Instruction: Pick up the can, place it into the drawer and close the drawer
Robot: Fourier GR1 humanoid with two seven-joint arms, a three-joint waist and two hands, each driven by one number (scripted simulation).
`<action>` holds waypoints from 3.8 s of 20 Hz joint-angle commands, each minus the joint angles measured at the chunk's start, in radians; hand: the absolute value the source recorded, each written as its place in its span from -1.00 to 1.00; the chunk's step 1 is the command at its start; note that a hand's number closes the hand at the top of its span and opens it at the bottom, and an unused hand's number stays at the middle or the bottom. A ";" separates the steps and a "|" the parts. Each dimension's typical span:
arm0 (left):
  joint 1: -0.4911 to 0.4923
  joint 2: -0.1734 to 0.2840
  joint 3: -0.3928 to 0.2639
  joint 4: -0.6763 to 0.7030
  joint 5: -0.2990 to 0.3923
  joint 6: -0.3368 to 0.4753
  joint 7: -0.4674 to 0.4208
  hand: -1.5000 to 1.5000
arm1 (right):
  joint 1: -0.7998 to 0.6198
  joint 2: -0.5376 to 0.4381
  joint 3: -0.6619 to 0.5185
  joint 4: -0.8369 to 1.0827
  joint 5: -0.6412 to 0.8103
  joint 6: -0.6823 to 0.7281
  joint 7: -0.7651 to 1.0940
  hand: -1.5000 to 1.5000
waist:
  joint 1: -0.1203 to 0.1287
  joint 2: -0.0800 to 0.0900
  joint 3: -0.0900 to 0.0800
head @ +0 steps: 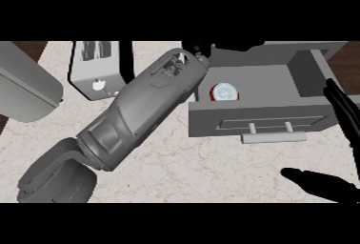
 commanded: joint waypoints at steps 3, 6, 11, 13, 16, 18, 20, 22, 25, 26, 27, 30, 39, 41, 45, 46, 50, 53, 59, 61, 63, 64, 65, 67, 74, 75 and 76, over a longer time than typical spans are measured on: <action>-0.025 0.011 0.014 0.000 -0.013 -0.024 0.051 -1.00 | -0.039 -0.030 0.107 0.142 0.245 -0.051 -0.019 -1.00 | 0.041 -0.009 0.000; 0.015 0.000 0.007 -0.040 -0.026 0.017 0.044 -1.00 | -0.090 0.011 0.179 0.228 0.361 -0.088 0.034 -1.00 | 0.045 -0.011 -0.001; 0.015 0.109 0.000 -0.129 -0.063 -0.033 0.157 -1.00 | -0.164 0.046 0.144 0.426 0.422 -0.210 0.002 -1.00 | 0.066 -0.017 0.000; 0.057 0.113 0.011 -0.163 -0.075 -0.008 0.139 -1.00 | -0.202 0.082 0.133 0.516 0.434 -0.274 -0.006 -1.00 | 0.066 -0.016 0.000; 0.045 0.162 -0.008 -0.219 -0.101 -0.009 0.227 -1.00 | -0.234 0.088 0.100 0.658 0.435 -0.365 -0.069 -1.00 | 0.073 -0.018 0.000; 0.147 0.215 -0.001 -0.297 -0.106 -0.031 0.196 -1.00 | -0.243 0.089 0.093 0.707 0.449 -0.385 -0.073 -1.00 | 0.076 -0.019 0.000; 0.109 0.261 -0.006 -0.340 -0.111 -0.046 0.281 -1.00 | -0.287 0.100 0.072 0.798 0.447 -0.430 -0.095 -1.00 | 0.084 -0.019 0.000; 0.148 0.268 -0.026 -0.396 -0.128 -0.011 0.297 -1.00 | -0.271 0.122 0.082 0.849 0.491 -0.481 -0.085 -1.00 | 0.090 -0.021 0.000; 0.138 0.300 -0.034 -0.429 -0.145 -0.015 0.350 -1.00 | -0.372 0.115 0.057 0.962 0.506 -0.500 -0.095 -1.00 | 0.091 -0.017 0.001; 0.167 0.325 -0.015 -0.436 -0.140 -0.033 0.327 -1.00 | -0.388 0.064 0.012 0.995 0.475 -0.499 -0.137 -1.00 | 0.087 -0.013 0.001; 0.187 0.340 -0.014 -0.473 -0.127 -0.058 0.335 -1.00 | -0.391 0.097 0.034 1.046 0.537 -0.557 -0.112 -1.00 | 0.105 -0.012 0.001; 0.199 0.384 -0.005 -0.497 -0.138 -0.071 0.361 -1.00 | -0.476 0.100 0.006 1.120 0.557 -0.595 -0.095 -1.00 | 0.096 -0.011 0.000; 0.328 0.414 -0.004 -0.618 -0.168 -0.048 0.372 -1.00 | -0.730 0.086 -0.092 1.421 0.565 -0.741 -0.123 -1.00 | 0.103 -0.001 0.001; 0.367 0.439 -0.037 -0.708 -0.193 -0.021 0.412 -1.00 | -0.780 0.072 -0.109 1.480 0.577 -0.755 -0.110 -1.00 | 0.112 -0.007 0.001; 0.422 0.480 -0.016 -0.747 -0.190 -0.059 0.402 -1.00 | -0.855 0.094 -0.135 1.605 0.590 -0.856 -0.111 -1.00 | 0.121 0.003 0.002; 0.383 0.476 0.006 -0.726 -0.186 -0.068 0.406 -1.00 | -0.908 0.066 -0.152 1.643 0.589 -0.842 -0.110 -1.00 | 0.120 0.008 0.002; 0.497 0.459 -0.024 -0.829 -0.210 -0.030 0.384 -1.00 | -0.969 0.061 -0.173 1.727 0.594 -0.892 -0.108 -1.00 | 0.136 0.008 0.001; 0.481 0.469 -0.020 -0.822 -0.221 -0.030 0.415 -1.00 | -1.042 0.039 -0.175 1.768 0.604 -0.868 -0.099 -1.00 | 0.133 0.012 0.002; 0.563 0.534 -0.012 -0.935 -0.234 -0.047 0.418 -1.00 | -1.097 0.024 -0.201 1.835 0.600 -0.887 -0.088 -1.00 | 0.144 0.010 0.002; 0.573 0.544 0.007 -0.914 -0.222 -0.082 0.410 -1.00 | -1.105 0.040 -0.204 1.856 0.602 -0.902 -0.087 -1.00 | 0.139 0.016 0.002; 0.596 0.508 -0.012 -0.919 -0.241 -0.062 0.380 -1.00 | -1.131 0.040 -0.215 1.863 0.598 -0.905 -0.074 -1.00 | 0.147 0.023 0.002; 0.598 0.527 0.006 -0.945 -0.230 -0.069 0.397 -1.00 | -1.134 0.038 -0.223 1.873 0.588 -0.889 -0.091 -1.00 | 0.146 0.018 0.002; 0.620 0.515 -0.008 -0.926 -0.253 -0.060 0.362 -1.00 | -1.147 0.024 -0.236 1.876 0.562 -0.839 -0.150 -1.00 | 0.138 0.020 0.002; 0.640 0.520 0.010 -0.933 -0.239 -0.084 0.341 -1.00 | -1.171 0.034 -0.249 1.876 0.552 -0.837 -0.151 -1.00 | 0.147 0.025 0.002; 0.652 0.562 0.039 -0.960 -0.229 -0.104 0.366 -1.00 | -1.159 0.116 -0.412 1.816 0.349 -0.829 -0.331 -1.00 | 0.138 0.010 0.005; 0.665 0.538 0.028 -0.957 -0.235 -0.090 0.357 -1.00 | -1.189 0.114 -0.432 1.817 0.328 -0.794 -0.323 -1.00 | 0.135 0.011 0.004; 0.685 0.529 0.013 -0.965 -0.247 -0.072 0.355 -1.00 | -1.192 0.105 -0.449 1.814 0.308 -0.777 -0.348 -1.00 | 0.134 0.009 0.004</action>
